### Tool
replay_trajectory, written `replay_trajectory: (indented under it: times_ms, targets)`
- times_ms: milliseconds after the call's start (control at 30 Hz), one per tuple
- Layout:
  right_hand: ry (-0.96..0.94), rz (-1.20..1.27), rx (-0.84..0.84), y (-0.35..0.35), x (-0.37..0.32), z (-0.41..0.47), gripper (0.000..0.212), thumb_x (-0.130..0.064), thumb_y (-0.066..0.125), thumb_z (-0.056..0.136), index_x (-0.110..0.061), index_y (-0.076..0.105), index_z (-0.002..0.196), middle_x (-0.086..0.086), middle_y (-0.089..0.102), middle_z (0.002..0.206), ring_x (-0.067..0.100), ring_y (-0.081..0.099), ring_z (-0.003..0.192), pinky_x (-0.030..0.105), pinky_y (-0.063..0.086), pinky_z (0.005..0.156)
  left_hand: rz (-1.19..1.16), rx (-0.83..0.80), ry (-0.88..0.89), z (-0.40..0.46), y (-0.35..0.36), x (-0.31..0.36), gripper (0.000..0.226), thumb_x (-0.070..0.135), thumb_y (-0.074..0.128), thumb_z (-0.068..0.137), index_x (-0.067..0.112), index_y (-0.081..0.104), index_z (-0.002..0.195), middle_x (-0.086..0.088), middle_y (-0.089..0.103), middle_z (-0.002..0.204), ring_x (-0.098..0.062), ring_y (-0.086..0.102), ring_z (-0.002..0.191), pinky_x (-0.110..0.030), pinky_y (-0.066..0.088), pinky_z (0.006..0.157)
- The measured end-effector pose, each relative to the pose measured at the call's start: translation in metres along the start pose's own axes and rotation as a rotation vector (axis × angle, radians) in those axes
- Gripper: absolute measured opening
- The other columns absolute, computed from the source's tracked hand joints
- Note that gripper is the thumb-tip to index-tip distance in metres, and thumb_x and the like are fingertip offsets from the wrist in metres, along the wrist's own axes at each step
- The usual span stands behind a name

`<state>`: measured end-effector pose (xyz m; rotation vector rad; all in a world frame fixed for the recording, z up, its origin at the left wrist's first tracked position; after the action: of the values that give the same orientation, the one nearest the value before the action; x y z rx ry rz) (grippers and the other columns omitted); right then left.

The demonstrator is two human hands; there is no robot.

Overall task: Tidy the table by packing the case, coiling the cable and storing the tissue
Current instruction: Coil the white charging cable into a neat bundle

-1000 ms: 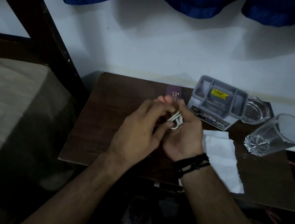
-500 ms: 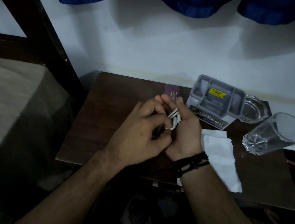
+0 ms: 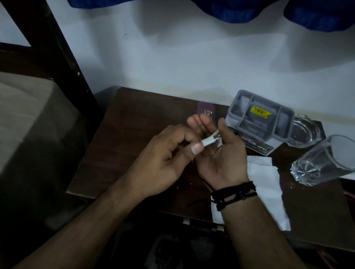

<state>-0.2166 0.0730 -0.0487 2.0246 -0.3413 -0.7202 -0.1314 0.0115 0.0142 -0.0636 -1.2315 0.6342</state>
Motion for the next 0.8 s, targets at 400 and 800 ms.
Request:
replay_trajectory:
  times_ms: [400, 800]
  targets:
    - [0.014, -0.099, -0.008, -0.002, 0.015, -0.004, 0.041, -0.036, 0.044, 0.104, -0.002, 0.065, 0.110, 0.014, 0.071, 0.112, 0.025, 0.068, 0.109, 0.036, 0.054, 0.099, 0.166, 0.050, -0.070, 0.003, 0.007, -0.004, 0.020, 0.035, 0.066, 0.091, 0.017, 0.074, 0.097, 0.008, 0.073, 0.095, -0.011, 0.068, 0.091, -0.038, 0.055, 0.082]
    - [0.015, -0.144, 0.084, -0.003, 0.029, -0.003, 0.052, -0.048, 0.048, 0.101, -0.001, 0.064, 0.116, 0.020, 0.067, 0.123, 0.029, 0.068, 0.110, 0.038, 0.053, 0.101, 0.328, 0.145, -0.335, 0.004, -0.009, -0.015, 0.038, 0.064, 0.066, 0.075, 0.028, 0.075, 0.085, 0.014, 0.073, 0.085, -0.001, 0.067, 0.080, -0.030, 0.055, 0.073]
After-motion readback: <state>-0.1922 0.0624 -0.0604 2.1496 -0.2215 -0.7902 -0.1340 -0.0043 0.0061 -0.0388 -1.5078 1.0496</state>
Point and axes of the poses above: each hand's wrist, its own z-axis towards the middle knuckle, its own y-axis out of the palm, x = y × z, the point moved 8 cm from there along z, towards the middle knuckle
